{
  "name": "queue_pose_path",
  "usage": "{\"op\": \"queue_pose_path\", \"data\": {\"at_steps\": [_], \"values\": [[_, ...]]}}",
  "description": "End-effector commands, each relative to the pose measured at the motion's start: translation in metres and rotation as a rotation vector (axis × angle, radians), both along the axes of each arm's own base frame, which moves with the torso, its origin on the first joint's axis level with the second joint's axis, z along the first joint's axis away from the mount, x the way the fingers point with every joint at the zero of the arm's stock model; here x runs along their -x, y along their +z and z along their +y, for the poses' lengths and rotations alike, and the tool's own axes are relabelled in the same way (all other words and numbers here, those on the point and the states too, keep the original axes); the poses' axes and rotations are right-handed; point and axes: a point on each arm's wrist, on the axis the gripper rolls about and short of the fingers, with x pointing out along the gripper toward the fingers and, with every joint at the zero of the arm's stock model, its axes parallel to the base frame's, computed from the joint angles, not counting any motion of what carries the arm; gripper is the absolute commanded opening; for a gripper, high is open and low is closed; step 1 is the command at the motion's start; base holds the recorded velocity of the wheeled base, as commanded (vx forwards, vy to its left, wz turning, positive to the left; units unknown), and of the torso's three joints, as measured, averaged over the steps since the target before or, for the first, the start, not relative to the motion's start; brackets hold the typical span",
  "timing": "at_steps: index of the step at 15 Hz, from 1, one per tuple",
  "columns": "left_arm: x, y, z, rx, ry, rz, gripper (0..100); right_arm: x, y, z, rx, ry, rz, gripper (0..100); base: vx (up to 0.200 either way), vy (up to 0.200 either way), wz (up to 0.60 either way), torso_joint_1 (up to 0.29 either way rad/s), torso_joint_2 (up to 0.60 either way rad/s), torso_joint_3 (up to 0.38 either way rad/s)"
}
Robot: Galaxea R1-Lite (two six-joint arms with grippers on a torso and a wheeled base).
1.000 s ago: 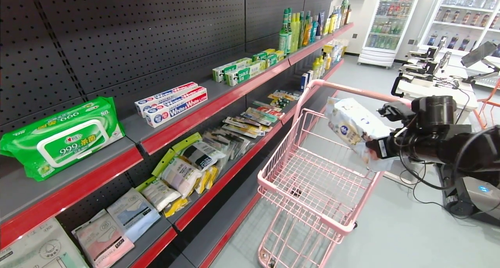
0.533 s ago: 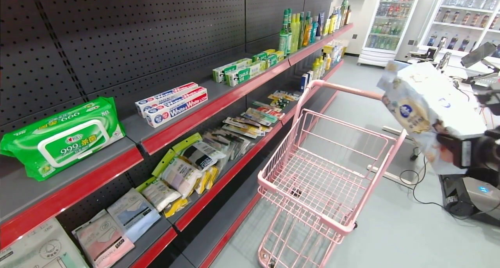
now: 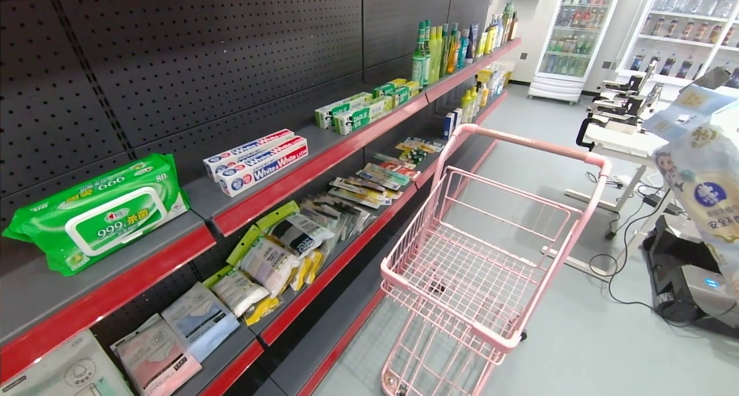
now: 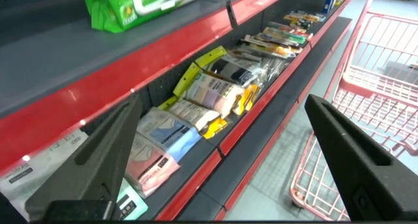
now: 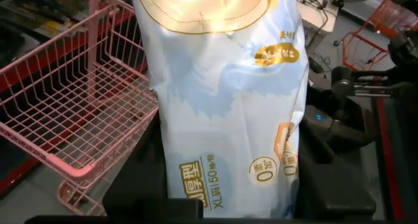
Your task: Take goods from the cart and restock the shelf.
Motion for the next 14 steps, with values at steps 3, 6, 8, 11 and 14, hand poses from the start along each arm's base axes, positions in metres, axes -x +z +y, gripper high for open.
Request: {"op": "queue_pose_path", "data": {"at_steps": [3,6,8,11,14], "values": [[-0.0001,0.0,0.0,0.0,0.001,0.001,100,0.0123,-0.0025,0.0001,0.024,-0.012,-0.033,0,0.0,0.0,0.0,0.194,-0.41,-0.224],[-0.0001,0.0,0.0,0.0,0.001,0.001,100,0.0163,-0.002,0.0002,0.045,-0.015,-0.044,0,0.0,0.0,0.0,0.181,-0.38,-0.214],[-0.0001,0.0,0.0,0.0,0.001,0.001,100,0.0173,-0.0057,0.0003,0.05,-0.013,-0.035,0,0.0,0.0,0.0,0.173,-0.37,-0.195],[-0.0001,0.0,0.0,0.0,0.001,0.001,100,0.02,-0.0092,0.0006,0.071,-0.009,-0.031,0,0.0,0.0,0.0,0.167,-0.35,-0.181],[-0.0001,0.0,0.0,0.0,0.001,0.001,100,0.0203,-0.0091,0.0006,0.071,-0.008,-0.033,0,0.0,0.0,0.0,0.168,-0.36,-0.186]]}}
